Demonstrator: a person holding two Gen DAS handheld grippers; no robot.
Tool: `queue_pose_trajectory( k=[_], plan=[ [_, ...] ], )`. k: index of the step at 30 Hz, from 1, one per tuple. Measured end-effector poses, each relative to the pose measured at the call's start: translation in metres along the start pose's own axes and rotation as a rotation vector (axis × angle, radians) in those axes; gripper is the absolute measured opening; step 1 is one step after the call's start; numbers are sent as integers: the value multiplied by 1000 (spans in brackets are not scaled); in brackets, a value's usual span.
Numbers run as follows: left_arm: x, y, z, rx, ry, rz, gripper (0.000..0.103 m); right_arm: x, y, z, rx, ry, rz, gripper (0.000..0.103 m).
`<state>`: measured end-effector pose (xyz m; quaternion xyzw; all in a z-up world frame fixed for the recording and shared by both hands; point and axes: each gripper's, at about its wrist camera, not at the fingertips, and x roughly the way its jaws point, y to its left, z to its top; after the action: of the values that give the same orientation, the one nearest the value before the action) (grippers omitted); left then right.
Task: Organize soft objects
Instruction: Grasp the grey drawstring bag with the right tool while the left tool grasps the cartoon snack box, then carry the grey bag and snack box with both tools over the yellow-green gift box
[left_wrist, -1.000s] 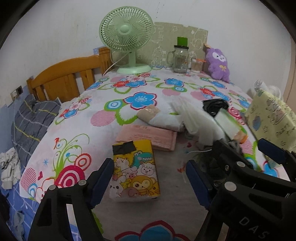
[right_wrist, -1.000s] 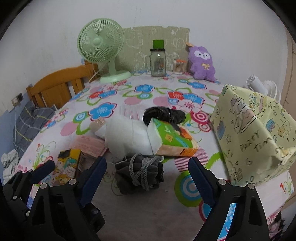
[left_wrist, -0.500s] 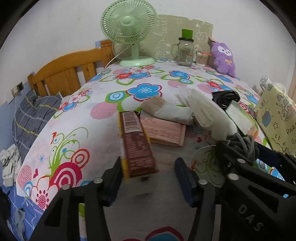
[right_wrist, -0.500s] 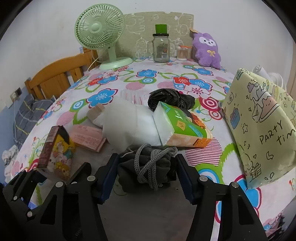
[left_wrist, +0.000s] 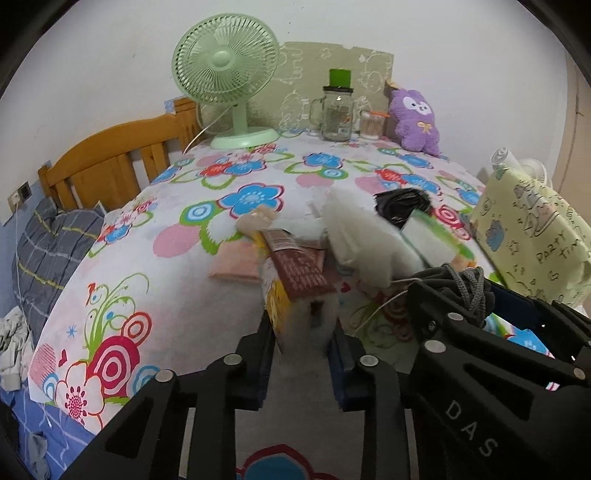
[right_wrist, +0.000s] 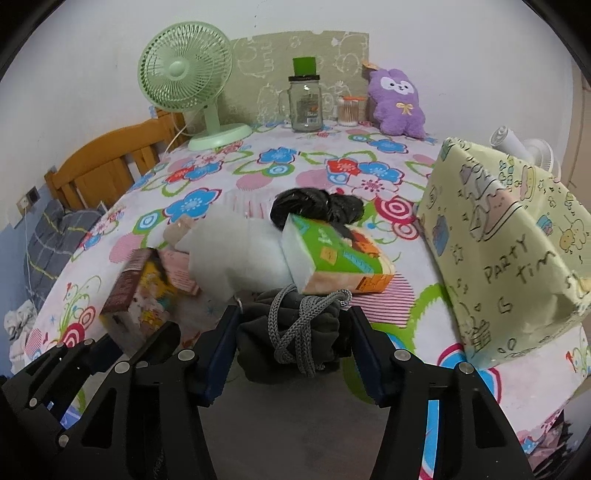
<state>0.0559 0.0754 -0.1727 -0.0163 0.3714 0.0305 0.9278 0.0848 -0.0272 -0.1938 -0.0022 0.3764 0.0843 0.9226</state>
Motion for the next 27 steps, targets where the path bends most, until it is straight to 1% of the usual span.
queue_pose_trajectory(
  k=[5, 14, 27],
  plan=[
    [-5, -5, 5, -5, -12, -22, 18, -10, -5, 5, 8, -22, 5, 62],
    [-26, -15, 25, 10, -66, -20, 18, -30, -13, 21, 26, -71, 17, 61],
    [-51, -22, 55, -5, -148, -38, 18, -62, -15, 54, 17, -162, 43, 61]
  ],
)
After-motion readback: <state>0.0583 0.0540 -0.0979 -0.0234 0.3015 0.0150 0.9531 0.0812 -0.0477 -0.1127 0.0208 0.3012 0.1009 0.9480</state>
